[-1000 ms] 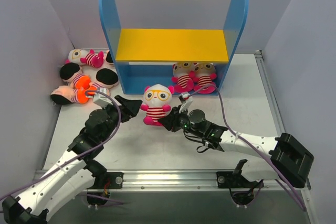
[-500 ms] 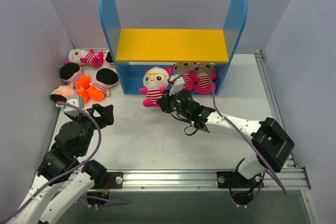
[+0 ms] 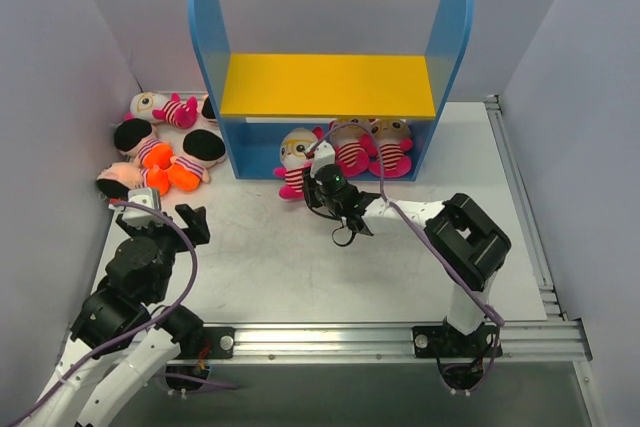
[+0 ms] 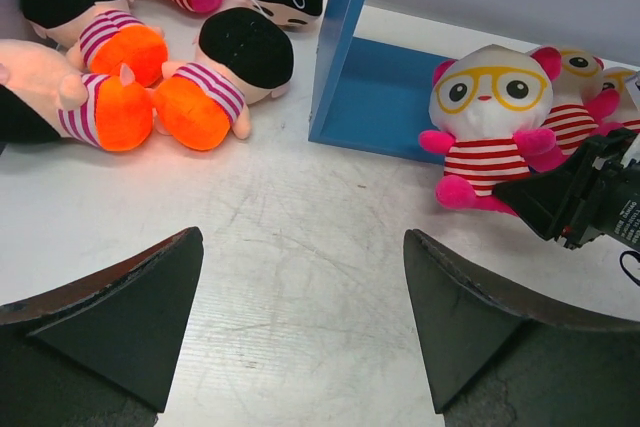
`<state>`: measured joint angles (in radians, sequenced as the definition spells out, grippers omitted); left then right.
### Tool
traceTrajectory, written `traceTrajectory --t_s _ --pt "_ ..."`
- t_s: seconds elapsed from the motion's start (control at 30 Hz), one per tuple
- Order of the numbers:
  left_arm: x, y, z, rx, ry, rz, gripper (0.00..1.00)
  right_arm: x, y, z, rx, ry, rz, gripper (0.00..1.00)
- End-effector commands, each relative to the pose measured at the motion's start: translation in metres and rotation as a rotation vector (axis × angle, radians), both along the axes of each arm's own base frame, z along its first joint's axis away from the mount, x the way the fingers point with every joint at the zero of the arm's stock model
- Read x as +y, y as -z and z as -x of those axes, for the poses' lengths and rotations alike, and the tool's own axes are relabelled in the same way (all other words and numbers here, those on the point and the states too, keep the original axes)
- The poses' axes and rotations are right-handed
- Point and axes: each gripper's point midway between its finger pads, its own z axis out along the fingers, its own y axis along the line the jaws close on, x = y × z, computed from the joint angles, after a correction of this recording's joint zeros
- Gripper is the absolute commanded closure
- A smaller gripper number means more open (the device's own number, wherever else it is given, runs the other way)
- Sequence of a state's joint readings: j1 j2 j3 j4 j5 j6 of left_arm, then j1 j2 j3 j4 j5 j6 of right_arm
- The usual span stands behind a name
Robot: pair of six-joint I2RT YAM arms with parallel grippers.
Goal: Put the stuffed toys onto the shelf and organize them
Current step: Place the stuffed toy onto shelf
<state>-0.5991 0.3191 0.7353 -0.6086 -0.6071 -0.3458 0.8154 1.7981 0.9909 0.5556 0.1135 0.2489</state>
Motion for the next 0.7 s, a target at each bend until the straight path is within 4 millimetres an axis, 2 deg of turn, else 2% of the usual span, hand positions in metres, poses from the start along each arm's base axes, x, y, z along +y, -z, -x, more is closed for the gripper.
traceTrajectory --t_s 0.0,0.53,0.67 --pt "0.005 -0.003 -0.001 -0.005 -0.021 -0.029 0.11 0.008 -0.036 -0.031 -0.157 0.027 -0.041 1.0" --pt "0.008 -0.004 -0.001 -0.014 -0.033 -0.024 0.11 -0.01 -0.041 -0.071 -0.225 0.131 -0.003 1.0" --pt "0.008 -0.003 -0.002 -0.009 -0.031 -0.028 0.11 -0.012 -0.028 -0.078 -0.208 0.14 0.021 0.98"
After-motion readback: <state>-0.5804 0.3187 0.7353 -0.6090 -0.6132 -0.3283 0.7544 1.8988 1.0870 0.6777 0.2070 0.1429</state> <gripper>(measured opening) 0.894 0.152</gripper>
